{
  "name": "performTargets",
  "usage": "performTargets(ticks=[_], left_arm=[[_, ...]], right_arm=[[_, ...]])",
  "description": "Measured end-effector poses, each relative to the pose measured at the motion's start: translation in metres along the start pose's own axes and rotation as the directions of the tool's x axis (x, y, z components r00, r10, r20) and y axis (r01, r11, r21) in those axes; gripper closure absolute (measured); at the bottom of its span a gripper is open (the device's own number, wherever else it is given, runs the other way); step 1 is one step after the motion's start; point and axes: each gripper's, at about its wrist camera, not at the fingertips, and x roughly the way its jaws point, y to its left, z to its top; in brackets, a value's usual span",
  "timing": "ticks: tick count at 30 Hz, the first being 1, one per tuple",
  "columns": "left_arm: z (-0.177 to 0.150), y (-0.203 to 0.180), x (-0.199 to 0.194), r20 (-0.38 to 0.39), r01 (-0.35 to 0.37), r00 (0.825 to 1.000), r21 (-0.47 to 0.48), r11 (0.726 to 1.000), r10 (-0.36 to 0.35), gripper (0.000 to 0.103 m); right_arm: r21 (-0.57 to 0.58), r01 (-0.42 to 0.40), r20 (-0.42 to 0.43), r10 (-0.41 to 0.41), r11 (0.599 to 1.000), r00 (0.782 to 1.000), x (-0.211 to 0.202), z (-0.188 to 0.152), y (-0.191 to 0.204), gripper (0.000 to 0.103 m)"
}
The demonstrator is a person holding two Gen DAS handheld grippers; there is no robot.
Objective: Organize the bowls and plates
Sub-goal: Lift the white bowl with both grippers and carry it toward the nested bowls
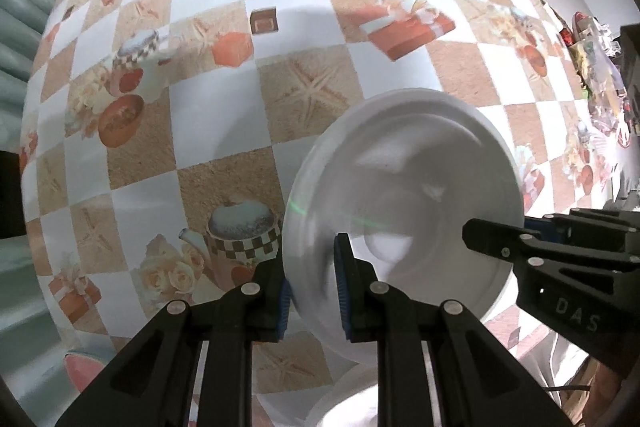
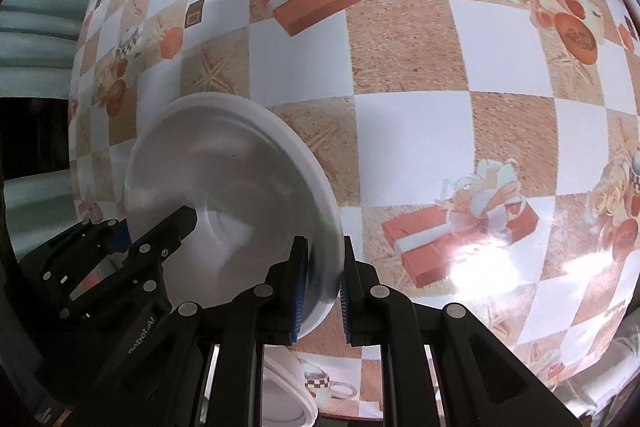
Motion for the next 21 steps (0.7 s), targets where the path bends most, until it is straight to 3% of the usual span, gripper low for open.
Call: performTargets(ticks=[10,21], left_arm=[[-0.002,0.009,-0.058,0.087,0.021,0.996,0.012,1.0,-0.022,0.082],[-0.049,0.027,-0.118,0.131,0.056,0.99,0.042,0.998,-0.061,0.083]], right_arm=[[-0.022,-0.005,0.065,0.006,1.0,0.998,-0.05,-0.013,0.01,0.087],[-0.056,-0.01,0.088,0.015,0.998,0.996,-0.09,-0.056,0.033,0.087]])
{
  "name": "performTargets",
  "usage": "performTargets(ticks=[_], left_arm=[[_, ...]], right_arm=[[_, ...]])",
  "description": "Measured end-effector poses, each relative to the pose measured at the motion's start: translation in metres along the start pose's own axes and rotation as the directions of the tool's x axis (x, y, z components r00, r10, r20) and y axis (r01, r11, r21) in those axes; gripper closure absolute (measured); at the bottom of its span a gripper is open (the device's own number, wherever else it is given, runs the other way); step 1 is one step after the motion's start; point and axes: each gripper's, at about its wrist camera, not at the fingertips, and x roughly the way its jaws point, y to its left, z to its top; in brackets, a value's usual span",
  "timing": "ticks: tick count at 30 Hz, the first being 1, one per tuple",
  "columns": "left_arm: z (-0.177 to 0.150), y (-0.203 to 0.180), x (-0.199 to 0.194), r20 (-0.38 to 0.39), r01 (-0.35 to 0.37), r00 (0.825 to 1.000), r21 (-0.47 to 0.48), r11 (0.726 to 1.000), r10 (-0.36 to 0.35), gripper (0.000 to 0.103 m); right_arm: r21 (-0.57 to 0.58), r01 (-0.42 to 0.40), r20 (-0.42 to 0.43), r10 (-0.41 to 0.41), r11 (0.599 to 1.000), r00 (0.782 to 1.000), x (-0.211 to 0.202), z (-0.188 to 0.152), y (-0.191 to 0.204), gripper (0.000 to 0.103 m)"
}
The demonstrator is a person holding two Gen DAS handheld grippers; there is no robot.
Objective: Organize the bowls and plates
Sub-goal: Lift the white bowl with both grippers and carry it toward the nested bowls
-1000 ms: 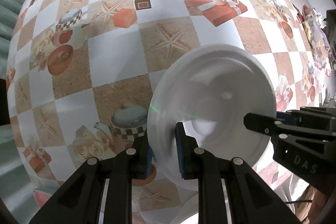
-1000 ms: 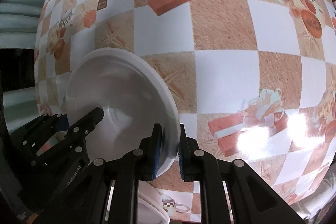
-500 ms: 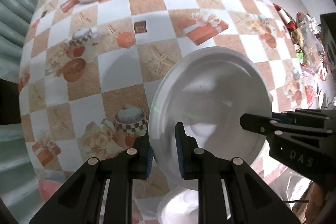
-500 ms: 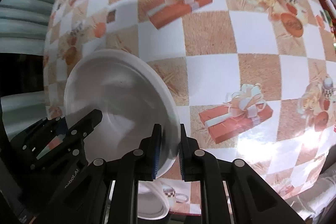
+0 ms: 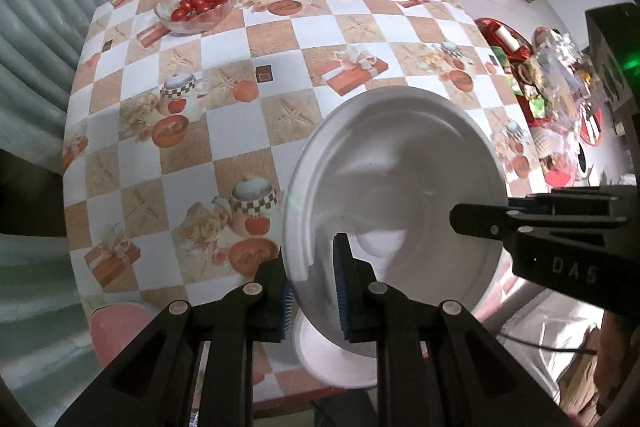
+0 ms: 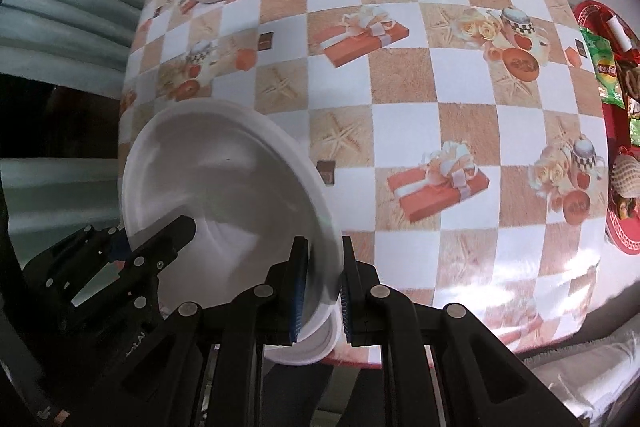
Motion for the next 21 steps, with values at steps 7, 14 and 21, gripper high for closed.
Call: performTargets(ticks=[7,14,21], left_arm=[[-0.03,-0.003,-0.007,-0.039,-0.003,0.999,0.046,0.999,0.005,0.083],[-0.055,-0.007,0.006,-0.107,0.016,0.994,0.095,0.995,-0.005,0.083],[-0.071,-0.01,0.03,-0.168,0.019,0.986,0.117,0.993,0.001,0.083]], right_arm=[[-0.011,-0.003,-0.029,0.003,1.0,1.0,-0.002,-0.033,0.012,0.087],[0.008,0.014,-0.095,-0.013,1.0,0.995,0.015,-0.058,0.011,0.087],[0.04,0.026,-0.162,-0.019,0.999,0.987,0.042,-0.075,0.004,0.086]])
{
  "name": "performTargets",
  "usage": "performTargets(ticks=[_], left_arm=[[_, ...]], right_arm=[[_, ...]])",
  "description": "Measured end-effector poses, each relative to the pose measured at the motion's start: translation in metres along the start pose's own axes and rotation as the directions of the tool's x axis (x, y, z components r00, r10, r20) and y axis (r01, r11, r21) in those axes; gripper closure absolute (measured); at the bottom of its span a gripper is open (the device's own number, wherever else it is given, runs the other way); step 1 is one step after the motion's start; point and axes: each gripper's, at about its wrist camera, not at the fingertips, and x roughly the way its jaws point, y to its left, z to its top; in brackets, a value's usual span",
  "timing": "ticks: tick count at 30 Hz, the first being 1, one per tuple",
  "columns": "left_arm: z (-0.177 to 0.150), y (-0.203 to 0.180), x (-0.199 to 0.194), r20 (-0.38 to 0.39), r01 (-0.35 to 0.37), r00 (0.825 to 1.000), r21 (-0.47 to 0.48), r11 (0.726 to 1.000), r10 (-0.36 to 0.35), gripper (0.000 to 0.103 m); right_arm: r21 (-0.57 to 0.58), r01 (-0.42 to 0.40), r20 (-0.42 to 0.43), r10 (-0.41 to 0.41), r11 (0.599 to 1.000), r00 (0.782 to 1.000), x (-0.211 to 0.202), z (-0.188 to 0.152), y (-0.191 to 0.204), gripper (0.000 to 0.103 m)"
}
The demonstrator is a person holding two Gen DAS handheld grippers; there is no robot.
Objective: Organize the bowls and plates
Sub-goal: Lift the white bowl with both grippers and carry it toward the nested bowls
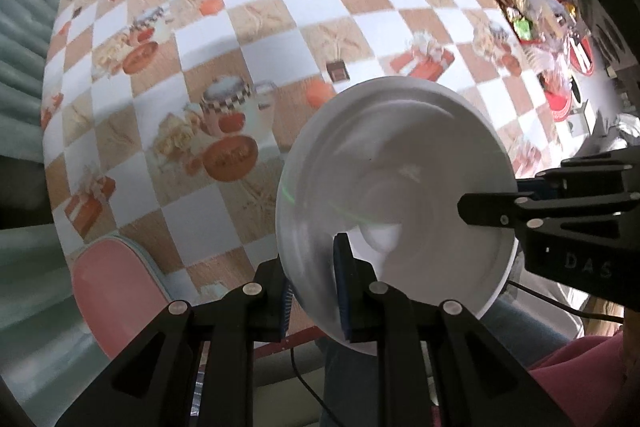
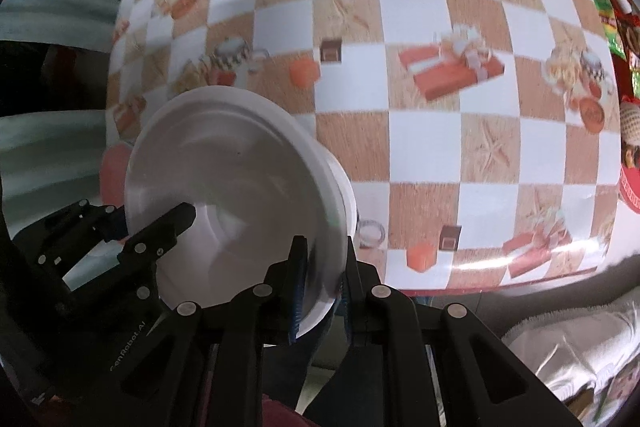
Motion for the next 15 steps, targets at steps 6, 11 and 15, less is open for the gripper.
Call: performTargets(ticks=[6,11,15], left_arm=[[-0.007,0.0,0.014,-0.048,0.019,0.999,-0.021,1.0,-0.02,0.083],[-0.01,0.003,0.02,-0.069,0.027,0.997,-0.036,0.999,-0.03,0.083],[-0.011,0.004,0.023,-0.073,0.019,0.997,-0.04,0.999,-0.022,0.08]], right_arm=[[0.02,0.006,-0.031,-0.005,1.0,0.999,0.016,-0.006,-0.005,0.086],[0.014,0.012,-0.033,-0.011,1.0,0.999,0.023,-0.007,-0.006,0.086],[0.012,0.008,-0.044,-0.007,1.0,0.999,0.028,-0.006,-0.005,0.086]])
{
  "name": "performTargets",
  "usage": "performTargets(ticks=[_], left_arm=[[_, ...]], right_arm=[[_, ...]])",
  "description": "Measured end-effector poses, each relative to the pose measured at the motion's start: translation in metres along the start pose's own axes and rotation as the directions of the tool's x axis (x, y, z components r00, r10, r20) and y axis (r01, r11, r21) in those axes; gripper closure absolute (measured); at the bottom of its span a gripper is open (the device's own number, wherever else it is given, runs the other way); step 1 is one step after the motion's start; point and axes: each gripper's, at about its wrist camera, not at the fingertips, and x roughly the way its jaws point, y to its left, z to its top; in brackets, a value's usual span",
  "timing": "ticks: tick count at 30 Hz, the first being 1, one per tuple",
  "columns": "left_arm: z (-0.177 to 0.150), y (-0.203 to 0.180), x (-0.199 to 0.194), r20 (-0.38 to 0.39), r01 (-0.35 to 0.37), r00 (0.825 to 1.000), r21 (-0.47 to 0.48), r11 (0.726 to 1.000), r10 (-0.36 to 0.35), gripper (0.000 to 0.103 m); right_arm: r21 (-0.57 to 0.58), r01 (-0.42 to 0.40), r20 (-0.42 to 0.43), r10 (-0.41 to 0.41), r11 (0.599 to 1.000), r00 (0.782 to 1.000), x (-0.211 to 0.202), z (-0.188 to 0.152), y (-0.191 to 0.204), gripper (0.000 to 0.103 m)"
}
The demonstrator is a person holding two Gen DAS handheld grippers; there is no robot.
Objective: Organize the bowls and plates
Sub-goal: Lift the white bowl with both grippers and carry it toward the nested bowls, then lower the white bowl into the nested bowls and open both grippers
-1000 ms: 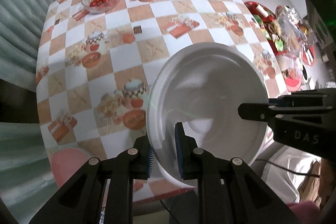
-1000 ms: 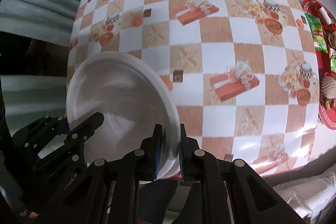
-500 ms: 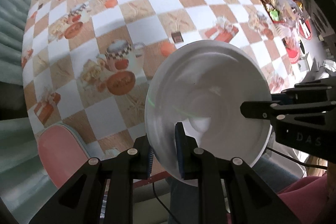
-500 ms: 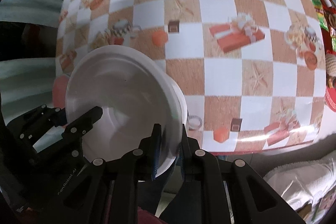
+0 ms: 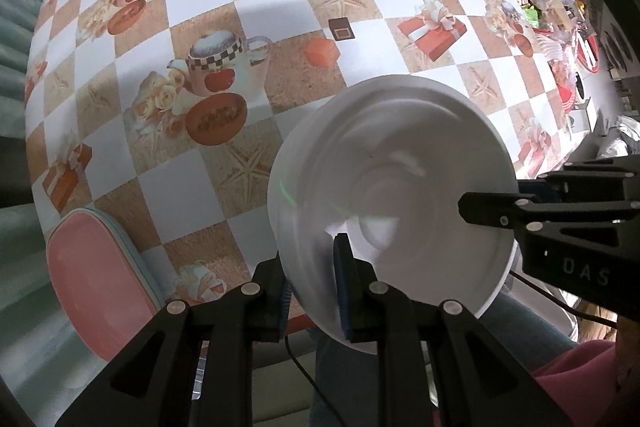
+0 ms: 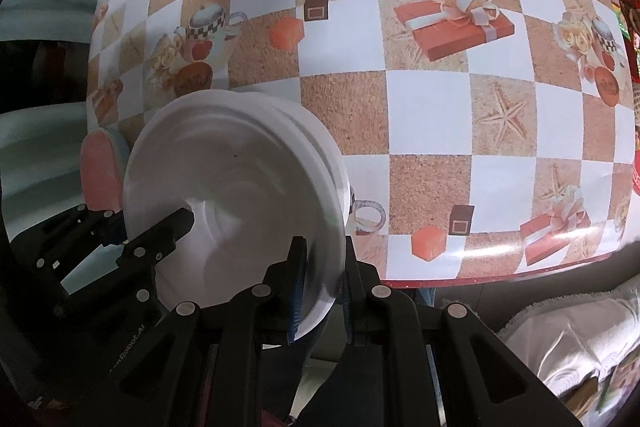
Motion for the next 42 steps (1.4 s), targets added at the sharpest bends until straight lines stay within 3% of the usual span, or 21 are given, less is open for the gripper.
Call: performTargets(ticks=[1,2,3,4,5,6,7,8,10,16,21,23,42], left_arm=[[-0.001,0.0,0.0,-0.002,0.001,1.0,-0.001,1.0,-0.001,0.078],[-0.001,0.001,0.001,-0.002,0.001,1.0,-0.004,1.0,-0.001,0.07],[-0.001,0.001,0.0,0.001,-0.004,1.0,-0.007,1.0,0.004,0.057],[-0.002,0.002,-0.001,0.006,-0.009,1.0,-0.01,1.0,0.009,0.05],[-0.002,0.002,-0.002,0.015,-0.017,1.0,-0.014,1.0,0.017,0.039],[-0.002,0.003,-0.004,0.022,-0.022,0.999,-0.016,1.0,0.022,0.034],[-0.002,0.004,-0.005,0.027,-0.027,0.999,-0.017,0.999,0.027,0.032],[-0.002,0.005,-0.006,0.029,-0.033,0.999,-0.016,0.999,0.034,0.029],[-0.003,0.006,-0.007,0.031,-0.051,0.998,-0.02,0.998,0.052,0.023],[-0.005,0.015,-0.01,0.034,-0.094,0.995,-0.057,0.994,0.096,0.019],[-0.006,0.022,-0.011,0.027,-0.11,0.993,-0.076,0.991,0.112,0.0],[-0.007,0.023,-0.011,0.027,-0.096,0.995,-0.08,0.992,0.099,0.0],[-0.009,0.024,-0.006,0.001,-0.063,0.998,-0.104,0.993,0.064,0.0]], right_arm=[[0.0,-0.005,-0.005,0.005,1.0,1.0,0.001,0.0,0.0,0.086],[0.002,-0.009,-0.008,0.009,1.0,1.0,0.002,0.001,0.0,0.086],[0.004,-0.01,-0.009,0.01,1.0,1.0,0.002,0.001,-0.001,0.086],[0.004,-0.007,-0.011,0.007,1.0,1.0,0.002,0.0,-0.001,0.086],[0.003,-0.003,-0.014,0.003,1.0,1.0,0.002,0.0,-0.002,0.08],[0.005,0.0,-0.015,0.001,1.0,1.0,0.002,0.0,-0.004,0.071],[0.008,0.003,-0.01,-0.003,1.0,1.0,0.001,-0.001,-0.004,0.038],[0.01,0.002,0.003,-0.002,1.0,1.0,-0.001,-0.001,-0.005,0.018],[0.009,0.005,0.019,-0.005,1.0,1.0,-0.005,-0.001,-0.005,0.017],[0.042,0.027,0.009,-0.027,0.999,1.0,-0.006,-0.004,-0.013,0.017],[0.073,0.038,-0.005,-0.038,0.997,0.999,-0.004,-0.005,-0.02,0.017],[0.076,0.032,-0.003,-0.031,0.997,1.0,-0.005,-0.005,-0.021,0.0],[0.065,0.06,-0.006,-0.06,0.996,0.998,-0.002,-0.003,-0.014,0.0]])
